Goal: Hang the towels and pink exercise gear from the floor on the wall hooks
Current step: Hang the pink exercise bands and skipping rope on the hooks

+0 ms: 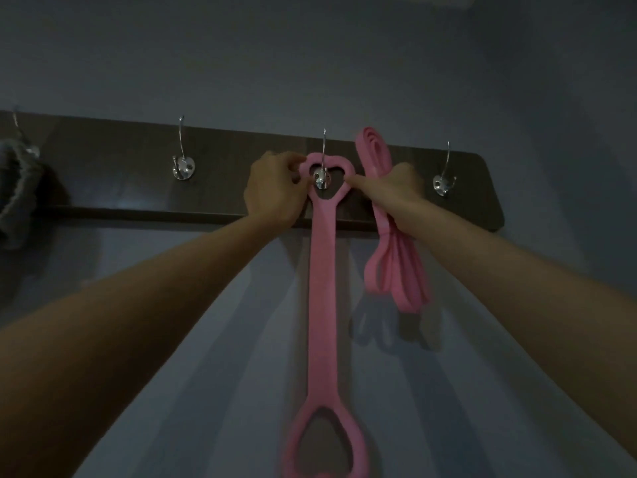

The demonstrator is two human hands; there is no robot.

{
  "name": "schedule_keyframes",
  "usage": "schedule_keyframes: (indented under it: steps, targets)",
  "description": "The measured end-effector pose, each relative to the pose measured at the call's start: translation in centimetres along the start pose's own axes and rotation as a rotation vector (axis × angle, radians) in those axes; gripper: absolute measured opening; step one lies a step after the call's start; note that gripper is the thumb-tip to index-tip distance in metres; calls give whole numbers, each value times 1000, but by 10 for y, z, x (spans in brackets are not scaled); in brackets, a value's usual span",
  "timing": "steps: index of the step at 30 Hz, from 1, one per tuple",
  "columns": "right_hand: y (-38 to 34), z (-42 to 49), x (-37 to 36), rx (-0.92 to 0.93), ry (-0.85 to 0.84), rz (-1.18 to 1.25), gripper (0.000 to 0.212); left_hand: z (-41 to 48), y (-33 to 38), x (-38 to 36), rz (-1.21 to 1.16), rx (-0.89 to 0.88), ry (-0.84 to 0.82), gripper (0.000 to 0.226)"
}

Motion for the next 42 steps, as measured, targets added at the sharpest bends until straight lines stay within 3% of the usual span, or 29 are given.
schedule_keyframes:
  steps: [2, 9, 15, 21, 33, 42]
  targets:
    - [-5, -5, 12, 83, 28, -75, 46, -12, 16, 2, 43, -122, 42, 31]
    - [0, -22, 67, 159, 140, -221, 83, -46, 73, -20, 165, -441, 57, 35]
    - [31, -18, 113, 150, 191, -293, 62, -60, 105, -74, 269, -556, -63, 38]
    - [66, -5, 132, 155, 222, -389, 58, -68, 91, -129, 312, -496, -192, 46]
    - [77, 22, 104, 273, 266, -307, 52, -66, 81, -133, 178, -537, -132, 47]
    - [79, 18, 97, 285, 238, -405, 49, -69, 82, -128, 176, -523, -168, 44]
Point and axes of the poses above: each hand's wrist, its own z-axis towards the middle knuckle, its own x-axis out of the back of the hand, y = z × x, the point moved 7 cm from there along z, towards the middle knuckle, and after that the axes turned 7 degrees about x, right-handed, at the moved point
